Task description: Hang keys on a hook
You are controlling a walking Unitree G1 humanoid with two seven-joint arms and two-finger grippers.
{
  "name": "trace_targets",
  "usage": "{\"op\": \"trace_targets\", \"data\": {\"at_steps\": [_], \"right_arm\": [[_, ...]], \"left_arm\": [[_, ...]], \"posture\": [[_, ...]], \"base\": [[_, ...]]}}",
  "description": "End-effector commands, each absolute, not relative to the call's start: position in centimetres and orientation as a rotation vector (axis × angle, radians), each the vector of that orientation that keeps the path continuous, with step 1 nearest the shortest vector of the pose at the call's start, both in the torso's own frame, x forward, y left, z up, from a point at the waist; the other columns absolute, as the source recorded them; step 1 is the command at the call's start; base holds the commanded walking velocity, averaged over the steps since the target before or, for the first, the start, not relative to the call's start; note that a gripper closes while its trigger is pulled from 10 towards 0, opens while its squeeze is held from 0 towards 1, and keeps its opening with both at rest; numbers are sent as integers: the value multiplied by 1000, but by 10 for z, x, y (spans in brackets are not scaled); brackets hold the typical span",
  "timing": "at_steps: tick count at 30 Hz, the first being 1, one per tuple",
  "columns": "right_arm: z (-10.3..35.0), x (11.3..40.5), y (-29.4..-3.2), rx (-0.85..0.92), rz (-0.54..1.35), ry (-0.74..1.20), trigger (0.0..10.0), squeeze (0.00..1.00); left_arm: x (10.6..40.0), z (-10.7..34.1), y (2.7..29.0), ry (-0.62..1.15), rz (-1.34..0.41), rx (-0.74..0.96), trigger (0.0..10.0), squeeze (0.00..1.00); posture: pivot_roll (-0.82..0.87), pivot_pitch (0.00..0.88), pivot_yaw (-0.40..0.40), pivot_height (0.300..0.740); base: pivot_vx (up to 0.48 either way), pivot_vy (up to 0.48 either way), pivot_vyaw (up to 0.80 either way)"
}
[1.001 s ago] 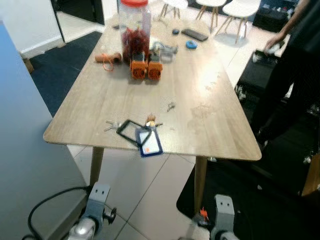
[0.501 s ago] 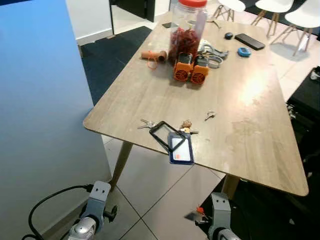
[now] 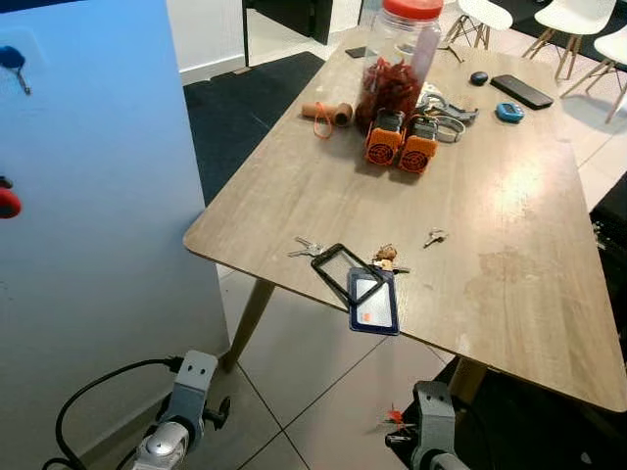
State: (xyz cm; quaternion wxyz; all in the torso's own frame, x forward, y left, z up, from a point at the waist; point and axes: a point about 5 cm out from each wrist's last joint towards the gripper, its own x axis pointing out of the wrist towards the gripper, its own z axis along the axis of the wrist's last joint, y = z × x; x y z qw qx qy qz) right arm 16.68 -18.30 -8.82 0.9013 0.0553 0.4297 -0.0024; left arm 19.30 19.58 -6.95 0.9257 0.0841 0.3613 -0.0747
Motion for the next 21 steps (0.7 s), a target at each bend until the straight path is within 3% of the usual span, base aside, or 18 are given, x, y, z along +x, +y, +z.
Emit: {"op": "trace_targets", "data": {"at_steps": [1,13,21], "right_arm": [[-88,167,-185,137,-27,880,10000,0],[-87,168,-187,169,-40,869,10000,0],[-86,169,-188,177,-41,864,10000,0]], "left_arm": [[188,-71,200,754,-159,192,10000,0],[191,-70,201,749,-167,199,10000,0],[193,-69,198,740,-178,199,10000,0]], "posture": [[101,44,-72,740],[99,43,-72,740],[98,53,-73,740]], "base": [[0,0,0],[0,0,0],[0,0,-800]]}}
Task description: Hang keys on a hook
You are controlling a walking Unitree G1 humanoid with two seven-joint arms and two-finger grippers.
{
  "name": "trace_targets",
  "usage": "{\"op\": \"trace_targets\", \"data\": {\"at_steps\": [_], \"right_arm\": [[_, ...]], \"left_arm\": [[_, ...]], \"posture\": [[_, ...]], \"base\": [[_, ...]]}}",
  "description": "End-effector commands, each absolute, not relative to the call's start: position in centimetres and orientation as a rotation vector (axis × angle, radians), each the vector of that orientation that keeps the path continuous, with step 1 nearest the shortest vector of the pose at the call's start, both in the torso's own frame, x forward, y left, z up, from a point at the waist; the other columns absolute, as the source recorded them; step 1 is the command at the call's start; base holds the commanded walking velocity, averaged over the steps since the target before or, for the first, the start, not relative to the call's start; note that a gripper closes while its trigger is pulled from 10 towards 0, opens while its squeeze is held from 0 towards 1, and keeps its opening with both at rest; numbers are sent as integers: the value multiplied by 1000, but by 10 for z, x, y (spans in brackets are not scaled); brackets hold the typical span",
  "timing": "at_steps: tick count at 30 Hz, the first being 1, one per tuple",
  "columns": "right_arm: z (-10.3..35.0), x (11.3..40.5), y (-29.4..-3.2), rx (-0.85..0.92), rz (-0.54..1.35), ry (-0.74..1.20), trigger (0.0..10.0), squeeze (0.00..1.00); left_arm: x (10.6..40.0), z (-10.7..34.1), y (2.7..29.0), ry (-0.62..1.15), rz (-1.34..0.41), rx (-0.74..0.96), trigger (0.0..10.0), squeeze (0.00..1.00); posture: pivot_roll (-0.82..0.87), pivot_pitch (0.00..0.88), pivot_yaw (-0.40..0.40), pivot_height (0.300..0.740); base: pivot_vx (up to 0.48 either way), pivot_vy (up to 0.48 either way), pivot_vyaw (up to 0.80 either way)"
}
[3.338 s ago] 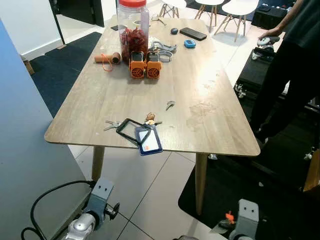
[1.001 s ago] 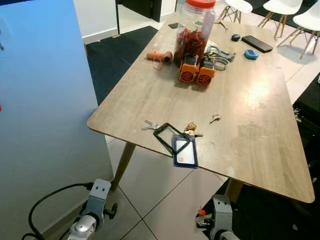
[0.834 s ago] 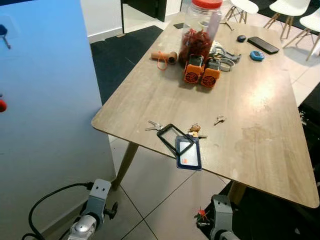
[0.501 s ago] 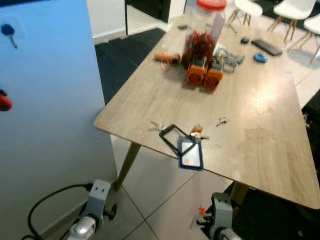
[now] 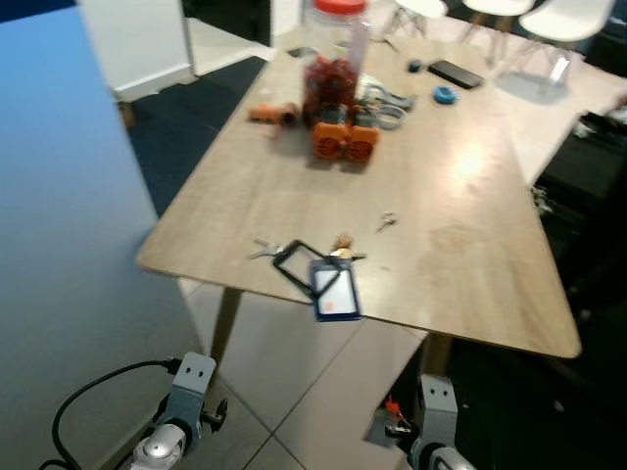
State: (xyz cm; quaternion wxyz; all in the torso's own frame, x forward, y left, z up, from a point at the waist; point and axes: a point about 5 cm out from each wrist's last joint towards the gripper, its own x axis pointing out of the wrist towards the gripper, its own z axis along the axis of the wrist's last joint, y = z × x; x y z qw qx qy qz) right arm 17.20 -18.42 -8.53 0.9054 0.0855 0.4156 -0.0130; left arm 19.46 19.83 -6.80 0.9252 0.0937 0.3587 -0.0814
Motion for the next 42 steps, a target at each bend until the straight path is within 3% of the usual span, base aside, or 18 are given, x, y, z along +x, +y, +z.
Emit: {"op": "trace_targets", "data": {"at_steps": [1,9,42], "right_arm": [[-86,169,-188,179,-42,864,10000,0],[-87,169,-185,199,-42,865,10000,0],[-88,167,-185,195,-44,896,10000,0]], "left_arm": [[193,-69,197,739,-178,198,10000,0],[194,-69,195,735,-173,194,10000,0],[200,-66,196,709,-23,86,10000,0]], "posture": [[99,54,-72,740],[100,58,-72,740],[95,58,-75,740]], "base": [[0,0,-800],[0,0,-769],[0,0,0]]}}
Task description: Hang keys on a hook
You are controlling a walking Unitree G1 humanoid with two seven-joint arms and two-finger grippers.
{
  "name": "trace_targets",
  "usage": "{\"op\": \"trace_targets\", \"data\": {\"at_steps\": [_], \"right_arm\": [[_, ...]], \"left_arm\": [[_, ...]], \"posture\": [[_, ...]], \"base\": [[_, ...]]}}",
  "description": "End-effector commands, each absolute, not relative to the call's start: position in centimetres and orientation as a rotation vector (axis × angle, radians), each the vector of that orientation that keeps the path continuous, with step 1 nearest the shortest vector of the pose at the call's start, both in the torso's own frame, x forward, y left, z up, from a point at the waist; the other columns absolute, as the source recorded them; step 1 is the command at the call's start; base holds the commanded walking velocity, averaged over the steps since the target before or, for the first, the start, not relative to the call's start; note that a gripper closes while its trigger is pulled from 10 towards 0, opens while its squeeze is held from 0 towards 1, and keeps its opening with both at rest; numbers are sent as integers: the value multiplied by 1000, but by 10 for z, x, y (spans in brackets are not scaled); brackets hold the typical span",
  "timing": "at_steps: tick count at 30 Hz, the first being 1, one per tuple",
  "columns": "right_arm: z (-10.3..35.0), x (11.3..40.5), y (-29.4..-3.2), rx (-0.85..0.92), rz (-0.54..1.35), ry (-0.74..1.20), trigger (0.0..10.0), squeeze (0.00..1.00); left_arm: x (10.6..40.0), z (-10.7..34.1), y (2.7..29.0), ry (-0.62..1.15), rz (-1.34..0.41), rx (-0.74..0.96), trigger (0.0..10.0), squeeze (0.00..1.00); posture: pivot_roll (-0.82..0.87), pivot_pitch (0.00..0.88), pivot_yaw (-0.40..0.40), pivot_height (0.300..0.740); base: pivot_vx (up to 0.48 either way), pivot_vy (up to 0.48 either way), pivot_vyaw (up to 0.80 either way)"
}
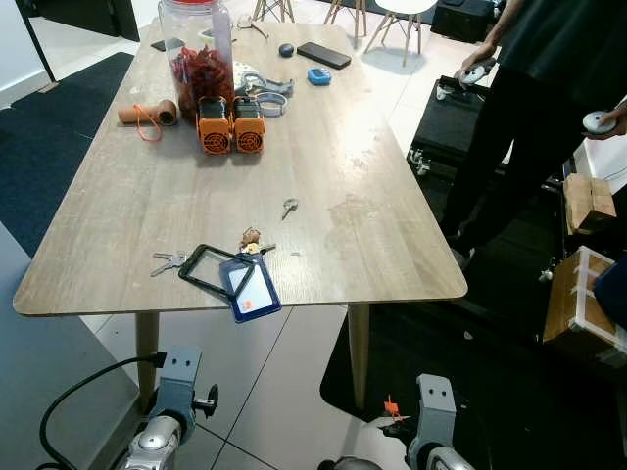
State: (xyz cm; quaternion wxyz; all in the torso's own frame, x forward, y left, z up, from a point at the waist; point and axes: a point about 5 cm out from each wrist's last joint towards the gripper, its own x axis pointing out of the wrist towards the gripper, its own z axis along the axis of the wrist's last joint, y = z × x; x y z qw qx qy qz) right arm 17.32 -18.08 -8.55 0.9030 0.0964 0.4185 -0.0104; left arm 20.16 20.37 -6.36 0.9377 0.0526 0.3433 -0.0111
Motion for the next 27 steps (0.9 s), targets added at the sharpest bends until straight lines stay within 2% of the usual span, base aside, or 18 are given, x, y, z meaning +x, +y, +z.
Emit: {"op": "trace_targets", "data": {"at_steps": [1,27], "right_arm": [[-88,167,-185,195,-44,896,10000,0],[-91,161,-184,160,-25,931,10000,0]], "left_arm": [[200,-66,196,709,-23,86,10000,0],[200,-65,195,693,-22,71,10000,0]], "posture": [[95,58,-75,740],[98,64,-77,740]], "base": [[0,0,0],[0,0,0]]}}
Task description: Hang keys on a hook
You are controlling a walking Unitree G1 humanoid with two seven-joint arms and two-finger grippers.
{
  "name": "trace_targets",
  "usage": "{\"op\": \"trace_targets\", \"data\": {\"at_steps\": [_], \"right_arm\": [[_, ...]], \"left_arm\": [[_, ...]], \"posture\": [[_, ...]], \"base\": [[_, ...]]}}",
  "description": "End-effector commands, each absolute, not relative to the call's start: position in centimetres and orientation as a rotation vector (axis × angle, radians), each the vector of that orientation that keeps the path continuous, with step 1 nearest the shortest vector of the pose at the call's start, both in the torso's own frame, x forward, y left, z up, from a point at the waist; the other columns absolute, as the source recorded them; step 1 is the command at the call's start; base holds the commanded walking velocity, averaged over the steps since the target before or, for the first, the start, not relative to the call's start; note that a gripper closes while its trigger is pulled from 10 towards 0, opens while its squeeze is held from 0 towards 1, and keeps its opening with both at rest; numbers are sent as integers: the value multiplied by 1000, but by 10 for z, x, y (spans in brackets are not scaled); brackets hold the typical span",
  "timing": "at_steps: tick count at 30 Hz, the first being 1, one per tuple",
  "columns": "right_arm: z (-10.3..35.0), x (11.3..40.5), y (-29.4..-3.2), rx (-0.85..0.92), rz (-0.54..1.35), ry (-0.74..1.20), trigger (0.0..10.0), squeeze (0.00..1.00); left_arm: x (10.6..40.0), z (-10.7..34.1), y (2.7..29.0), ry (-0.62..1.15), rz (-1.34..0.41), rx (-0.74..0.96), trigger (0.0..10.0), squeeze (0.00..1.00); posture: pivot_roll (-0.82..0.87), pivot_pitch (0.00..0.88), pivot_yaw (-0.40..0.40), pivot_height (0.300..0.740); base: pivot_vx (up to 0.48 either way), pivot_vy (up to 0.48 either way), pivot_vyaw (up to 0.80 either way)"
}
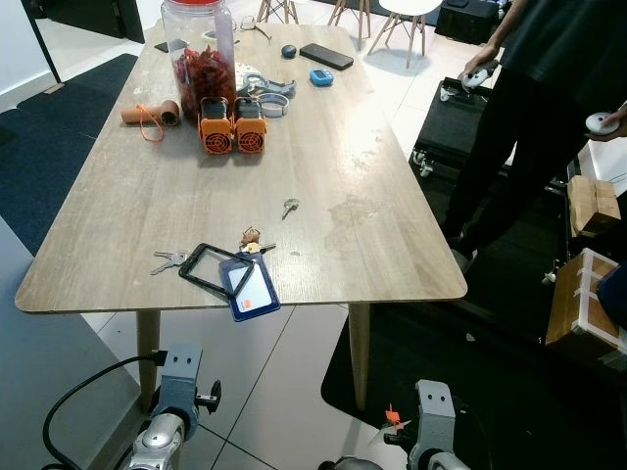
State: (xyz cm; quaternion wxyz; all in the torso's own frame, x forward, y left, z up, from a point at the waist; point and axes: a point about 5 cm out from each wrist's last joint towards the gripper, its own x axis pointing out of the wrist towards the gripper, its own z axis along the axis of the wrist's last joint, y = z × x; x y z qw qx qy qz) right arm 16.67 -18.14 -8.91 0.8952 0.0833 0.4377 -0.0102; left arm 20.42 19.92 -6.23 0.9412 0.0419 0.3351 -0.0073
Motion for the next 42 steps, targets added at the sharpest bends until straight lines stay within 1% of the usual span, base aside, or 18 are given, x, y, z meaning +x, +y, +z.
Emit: {"op": "trace_targets", "data": {"at_steps": [1,15,17,18,22,25,29,42], "right_arm": [[-91,161,-184,158,-25,932,10000,0],[-90,163,-188,121,-14,926,10000,0],[-89,165,-190,122,-23,920,10000,0],[-89,166,-188,132,-30,916,10000,0],[-90,166,-181,154,-38,913,10000,0],[-94,157,-171,179,-39,928,10000,0],[-96,152,-167,191,-42,939,10000,0],[-97,149,-177,191,-72,946,10000,0]], "left_arm": [[200,-65,194,695,-28,77,10000,0],[200,-67,188,703,-61,99,10000,0],[202,-66,184,695,-85,106,10000,0],[204,-65,185,690,-96,113,10000,0],[206,-62,189,685,-110,129,10000,0],[208,-61,196,687,-115,151,10000,0],[207,-61,198,691,-115,157,10000,0],[204,-64,193,710,-121,133,10000,0]], "posture": [[98,64,-77,740],[95,45,-92,740],[102,45,-77,740],[109,45,-57,740],[117,48,-34,740],[127,55,-13,740],[127,61,-8,740],[105,68,-18,740]], "base": [[0,0,0],[0,0,0],[0,0,0],[0,0,0],[0,0,0],[0,0,0],[0,0,0],[0,0,0]]}}
